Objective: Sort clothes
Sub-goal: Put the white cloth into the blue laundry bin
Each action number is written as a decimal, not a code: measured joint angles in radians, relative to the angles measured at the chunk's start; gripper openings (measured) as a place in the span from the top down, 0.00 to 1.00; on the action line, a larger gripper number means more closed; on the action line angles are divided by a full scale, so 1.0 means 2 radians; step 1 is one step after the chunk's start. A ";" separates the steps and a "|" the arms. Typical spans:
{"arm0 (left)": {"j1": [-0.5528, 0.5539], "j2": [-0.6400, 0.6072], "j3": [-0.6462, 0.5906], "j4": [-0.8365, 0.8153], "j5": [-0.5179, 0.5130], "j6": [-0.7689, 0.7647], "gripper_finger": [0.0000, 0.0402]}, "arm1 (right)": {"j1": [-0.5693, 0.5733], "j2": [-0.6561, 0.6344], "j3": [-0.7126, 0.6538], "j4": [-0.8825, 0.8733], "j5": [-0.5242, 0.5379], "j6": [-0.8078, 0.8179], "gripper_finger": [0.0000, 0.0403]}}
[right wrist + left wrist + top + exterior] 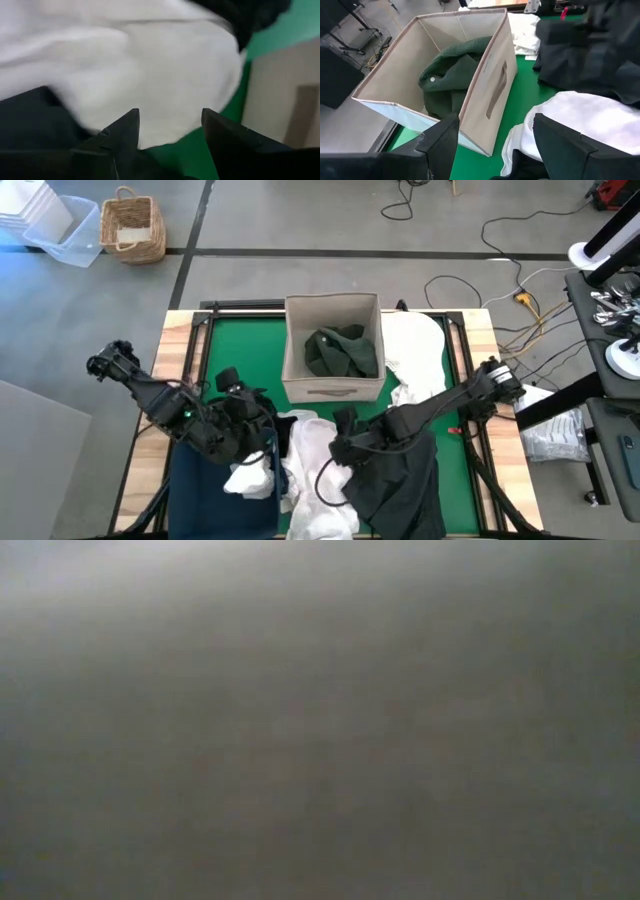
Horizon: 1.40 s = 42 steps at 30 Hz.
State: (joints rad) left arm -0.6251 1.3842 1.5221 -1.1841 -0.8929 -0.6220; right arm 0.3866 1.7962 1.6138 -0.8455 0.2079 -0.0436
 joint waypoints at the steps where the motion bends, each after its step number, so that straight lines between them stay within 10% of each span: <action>1: -0.007 0.000 0.000 -0.004 -0.010 -0.008 0.42 | 0.000 0.005 0.000 0.000 0.014 0.008 0.48; 32: -0.081 -0.022 0.000 -0.024 -0.133 -0.089 0.42 | -0.007 0.041 -0.172 0.231 0.093 0.128 0.50; 42: -0.080 -0.022 0.000 -0.019 -0.151 -0.096 0.42 | -0.025 0.042 -0.211 0.270 0.090 0.098 0.90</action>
State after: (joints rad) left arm -0.7856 1.3403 1.5219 -1.2214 -1.1950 -0.8136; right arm 0.3371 1.8801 1.1926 -0.3060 0.3886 0.1523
